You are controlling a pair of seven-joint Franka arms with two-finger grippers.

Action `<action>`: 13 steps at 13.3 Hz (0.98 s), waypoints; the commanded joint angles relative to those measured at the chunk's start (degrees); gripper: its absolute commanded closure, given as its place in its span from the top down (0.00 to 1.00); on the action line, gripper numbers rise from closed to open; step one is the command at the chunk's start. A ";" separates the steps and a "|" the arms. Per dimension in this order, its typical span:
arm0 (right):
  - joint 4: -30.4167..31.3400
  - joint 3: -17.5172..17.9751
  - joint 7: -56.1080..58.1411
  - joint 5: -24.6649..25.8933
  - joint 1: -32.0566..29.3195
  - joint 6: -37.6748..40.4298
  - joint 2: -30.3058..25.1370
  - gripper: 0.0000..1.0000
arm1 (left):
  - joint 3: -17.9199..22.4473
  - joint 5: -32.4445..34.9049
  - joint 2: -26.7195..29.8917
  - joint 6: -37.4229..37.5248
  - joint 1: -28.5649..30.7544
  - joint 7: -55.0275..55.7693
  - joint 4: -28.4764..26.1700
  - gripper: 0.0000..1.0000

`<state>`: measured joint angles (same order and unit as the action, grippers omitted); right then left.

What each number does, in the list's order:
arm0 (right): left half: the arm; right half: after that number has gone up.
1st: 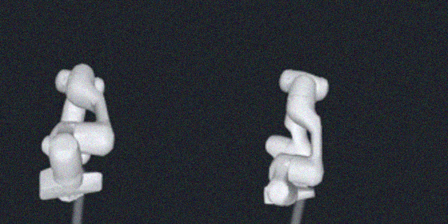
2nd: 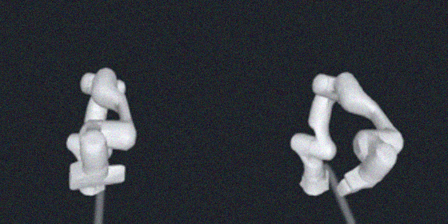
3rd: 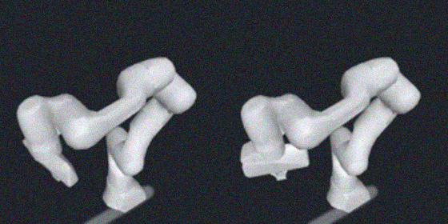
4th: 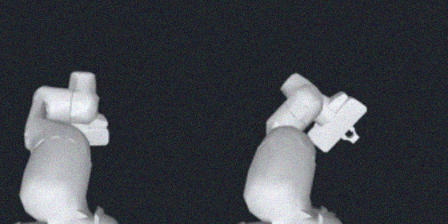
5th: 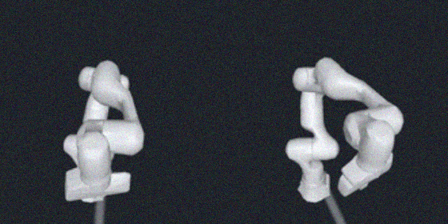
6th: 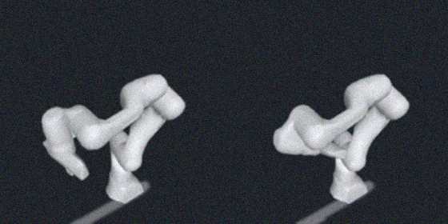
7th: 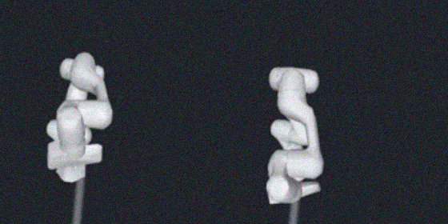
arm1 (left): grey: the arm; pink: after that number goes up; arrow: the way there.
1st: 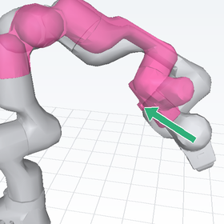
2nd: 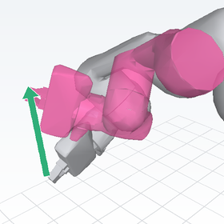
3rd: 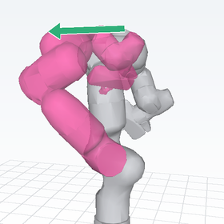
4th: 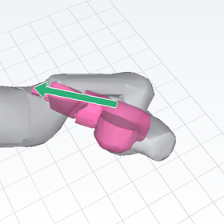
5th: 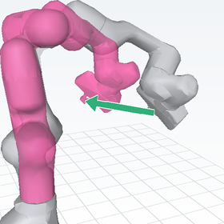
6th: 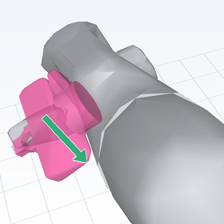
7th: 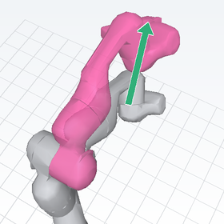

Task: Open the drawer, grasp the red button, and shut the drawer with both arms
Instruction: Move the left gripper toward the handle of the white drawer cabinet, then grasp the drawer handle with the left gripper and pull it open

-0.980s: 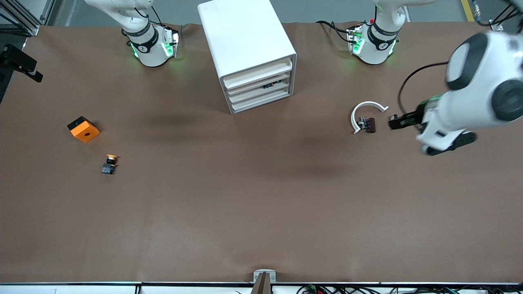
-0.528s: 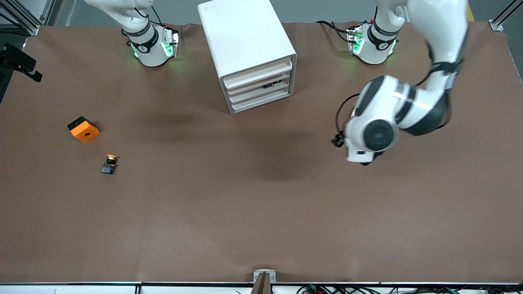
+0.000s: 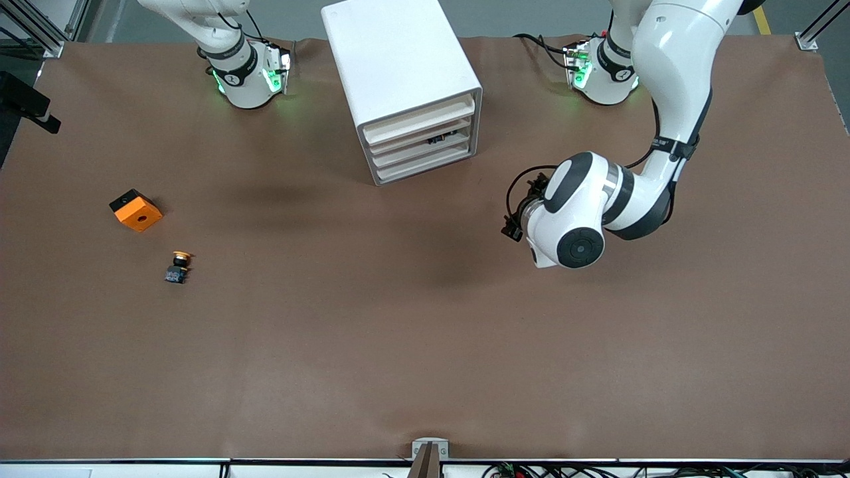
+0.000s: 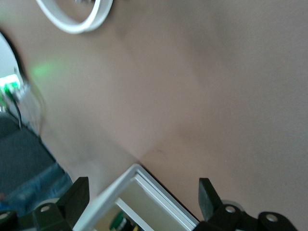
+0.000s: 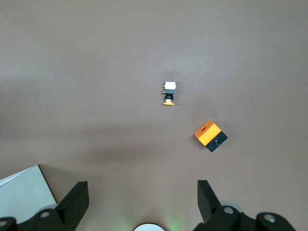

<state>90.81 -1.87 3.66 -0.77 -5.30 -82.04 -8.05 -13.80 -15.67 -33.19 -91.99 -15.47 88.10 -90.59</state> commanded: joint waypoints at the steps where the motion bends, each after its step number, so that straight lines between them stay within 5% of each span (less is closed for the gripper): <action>1: -0.55 0.38 0.03 0.33 -0.77 0.30 2.15 1.00 | 0.08 -4.97 -3.44 -0.91 -2.97 9.33 1.12 1.00; 6: -1.95 0.47 0.56 0.41 -0.42 0.04 8.31 1.00 | 0.17 -21.38 -8.99 -2.48 -5.01 14.80 1.12 1.00; 13: -2.22 0.38 0.47 1.03 -1.03 -0.14 14.46 1.00 | 0.17 -31.87 -15.24 -3.02 -7.74 32.56 5.60 1.00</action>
<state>90.41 -1.90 3.76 -0.62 -5.56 -82.87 4.25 -13.85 -44.99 -47.43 -95.55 -22.47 117.64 -87.00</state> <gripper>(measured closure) 0.000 0.000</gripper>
